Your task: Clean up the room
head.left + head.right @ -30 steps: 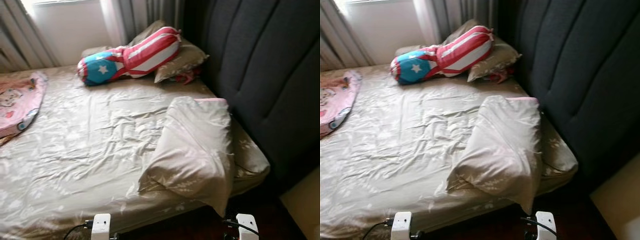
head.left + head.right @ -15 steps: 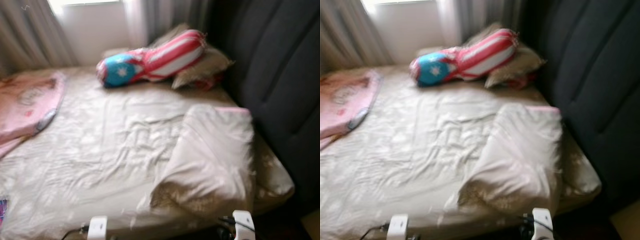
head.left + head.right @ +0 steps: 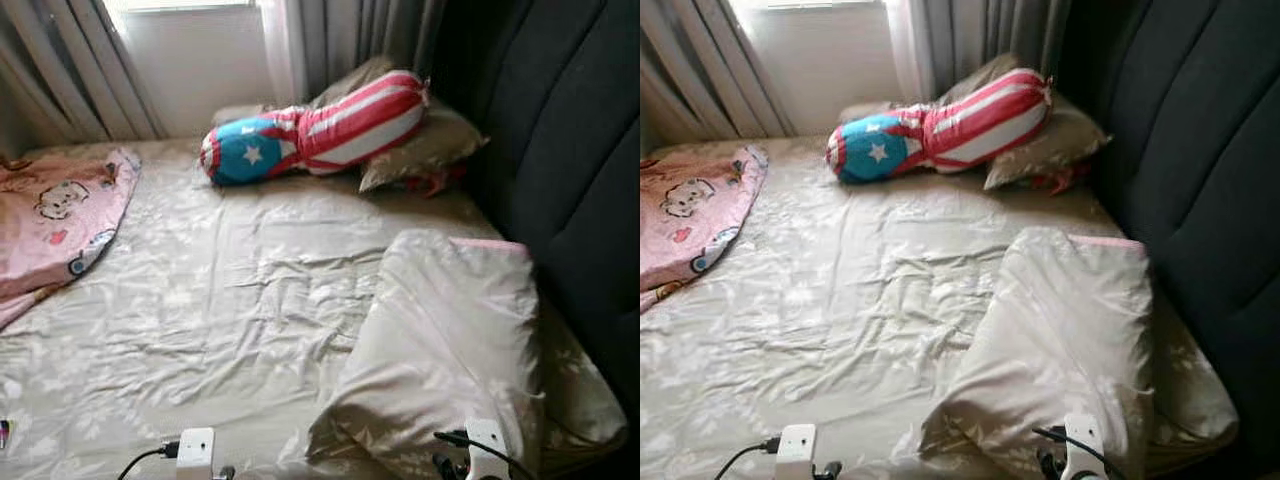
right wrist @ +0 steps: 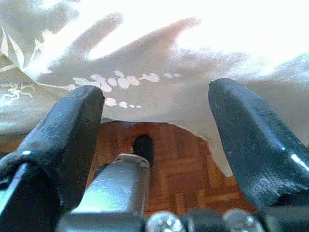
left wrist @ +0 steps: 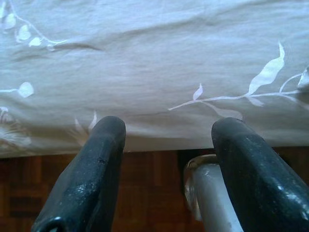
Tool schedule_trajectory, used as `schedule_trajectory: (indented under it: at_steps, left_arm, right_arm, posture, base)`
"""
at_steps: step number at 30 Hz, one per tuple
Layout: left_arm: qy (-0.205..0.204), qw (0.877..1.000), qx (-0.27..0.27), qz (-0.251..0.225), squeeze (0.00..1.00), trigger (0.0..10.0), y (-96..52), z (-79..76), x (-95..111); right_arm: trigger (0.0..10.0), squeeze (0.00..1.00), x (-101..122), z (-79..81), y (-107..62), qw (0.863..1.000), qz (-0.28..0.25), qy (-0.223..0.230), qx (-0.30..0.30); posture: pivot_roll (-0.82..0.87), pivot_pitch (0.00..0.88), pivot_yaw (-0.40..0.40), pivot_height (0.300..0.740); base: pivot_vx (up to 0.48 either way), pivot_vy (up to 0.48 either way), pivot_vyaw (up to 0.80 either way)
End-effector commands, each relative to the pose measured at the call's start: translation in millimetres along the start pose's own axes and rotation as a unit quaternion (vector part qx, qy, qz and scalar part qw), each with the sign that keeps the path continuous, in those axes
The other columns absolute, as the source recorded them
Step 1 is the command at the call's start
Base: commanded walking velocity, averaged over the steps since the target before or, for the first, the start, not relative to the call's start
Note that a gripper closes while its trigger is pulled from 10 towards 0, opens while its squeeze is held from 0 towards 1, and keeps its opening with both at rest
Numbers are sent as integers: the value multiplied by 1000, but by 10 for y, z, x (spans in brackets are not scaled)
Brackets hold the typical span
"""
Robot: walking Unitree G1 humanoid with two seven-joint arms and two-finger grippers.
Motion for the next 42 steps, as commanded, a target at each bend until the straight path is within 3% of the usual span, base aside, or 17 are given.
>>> schedule_trajectory:
  at_steps: [1,19,32,37,40,42]
  left_arm:
    - [5,1000,-6,6,0,10000,-6,-56,-35]
    - [13,1000,-8,6,0,10000,-6,-48,-35]
    - [13,1000,-6,4,0,10000,-5,-25,-28]
    - [14,1000,-8,-19,0,10000,14,-15,101]
    - [12,999,-7,-39,0,10000,30,-1,220]
    - [12,999,-8,-43,0,10000,33,-2,243]
  right_arm:
    - [10000,0,-66,-96,-26,1000,7,1,-11]
    - [10000,0,-35,-69,-21,1000,-4,2,-8]
    - [10000,0,58,-48,-29,998,-50,41,-7]
    - [10000,0,185,18,-34,995,-89,48,17]
    - [10000,0,758,399,35,987,-150,38,48]
    - [10000,0,850,446,28,984,-165,37,55]
  posture:
    - [-92,0,14,740]
    - [-99,0,24,740]
    - [-120,0,40,740]
    - [-120,0,47,740]
    - [-119,0,49,740]
    - [-112,0,43,740]
  base:
    - [0,0,0]
    - [0,-353,74]
    - [0,0,0]
    - [0,0,0]
    - [0,0,0]
    - [0,0,0]
Point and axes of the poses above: a point about 5 cm out from each wrist's last joint towards the gripper, its own y axis pointing out of the wrist towards the gripper, its own x axis along the axis of the wrist's last joint, z = x × y, the point moved 4 cm from there along y, pointing out of the wrist towards the gripper, and after that the axes turned 7 degrees about y, right-handed, at the moved point
